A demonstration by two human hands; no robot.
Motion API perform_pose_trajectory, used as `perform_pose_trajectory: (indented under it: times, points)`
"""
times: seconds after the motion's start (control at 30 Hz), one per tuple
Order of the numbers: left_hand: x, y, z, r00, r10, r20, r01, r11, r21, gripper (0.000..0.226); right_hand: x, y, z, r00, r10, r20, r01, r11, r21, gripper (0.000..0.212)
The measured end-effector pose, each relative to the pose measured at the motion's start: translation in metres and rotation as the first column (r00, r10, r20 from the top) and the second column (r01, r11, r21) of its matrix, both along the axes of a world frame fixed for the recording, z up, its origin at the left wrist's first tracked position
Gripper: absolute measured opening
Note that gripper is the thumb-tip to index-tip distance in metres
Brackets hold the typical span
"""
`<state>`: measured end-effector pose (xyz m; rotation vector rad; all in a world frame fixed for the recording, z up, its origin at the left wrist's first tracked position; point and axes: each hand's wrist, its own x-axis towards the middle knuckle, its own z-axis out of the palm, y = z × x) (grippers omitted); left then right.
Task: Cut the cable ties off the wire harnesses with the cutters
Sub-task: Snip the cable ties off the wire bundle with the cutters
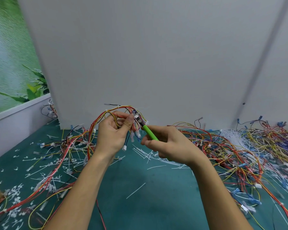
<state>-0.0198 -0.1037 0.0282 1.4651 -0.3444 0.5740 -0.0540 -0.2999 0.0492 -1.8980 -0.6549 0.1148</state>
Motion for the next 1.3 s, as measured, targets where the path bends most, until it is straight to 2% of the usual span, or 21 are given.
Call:
perform_pose_trajectory:
  times: [0.27, 0.5, 0.63, 0.77, 0.93, 1.1, 1.2, 1.3]
  points:
    - [-0.002, -0.002, 0.001, 1.000, -0.030, 0.007, 0.029, 0.999, 0.016, 0.018, 0.002, 0.003, -0.004, 1.000, 0.017, 0.003, -0.017, 0.999, 0.033, 0.025]
    - [-0.006, -0.004, 0.003, 0.998, -0.065, 0.003, 0.064, 0.997, 0.033, 0.011, 0.003, 0.011, -0.008, 1.000, -0.009, 0.002, 0.009, 1.000, 0.029, 0.008]
    - [-0.009, -0.008, 0.003, 0.992, -0.121, 0.024, 0.119, 0.990, 0.078, 0.004, 0.003, 0.014, -0.008, 0.999, -0.044, 0.016, 0.044, 0.999, -0.026, 0.016]
    - [-0.009, -0.003, 0.004, 0.990, -0.137, 0.028, 0.134, 0.986, 0.095, 0.004, 0.001, 0.014, -0.005, 0.999, -0.042, -0.004, 0.042, 0.998, -0.048, 0.034]
    - [-0.007, 0.000, 0.004, 0.990, -0.133, 0.045, 0.127, 0.984, 0.128, 0.005, 0.004, 0.013, -0.006, 0.998, -0.066, -0.005, 0.065, 0.995, -0.079, 0.024]
    - [-0.004, -0.001, 0.001, 0.997, -0.063, 0.037, 0.058, 0.990, 0.132, 0.002, 0.004, 0.012, -0.006, 0.996, -0.088, -0.009, 0.087, 0.992, -0.090, 0.024]
    - [-0.002, -0.001, 0.000, 0.998, -0.004, 0.055, -0.003, 0.992, 0.122, 0.012, 0.005, 0.012, -0.007, 0.996, -0.093, -0.013, 0.091, 0.991, -0.103, 0.024]
    - [-0.001, 0.000, 0.000, 0.997, 0.019, 0.069, -0.027, 0.993, 0.114, 0.011, 0.006, 0.013, -0.007, 0.995, -0.095, 0.007, 0.095, 0.988, -0.125, 0.021]
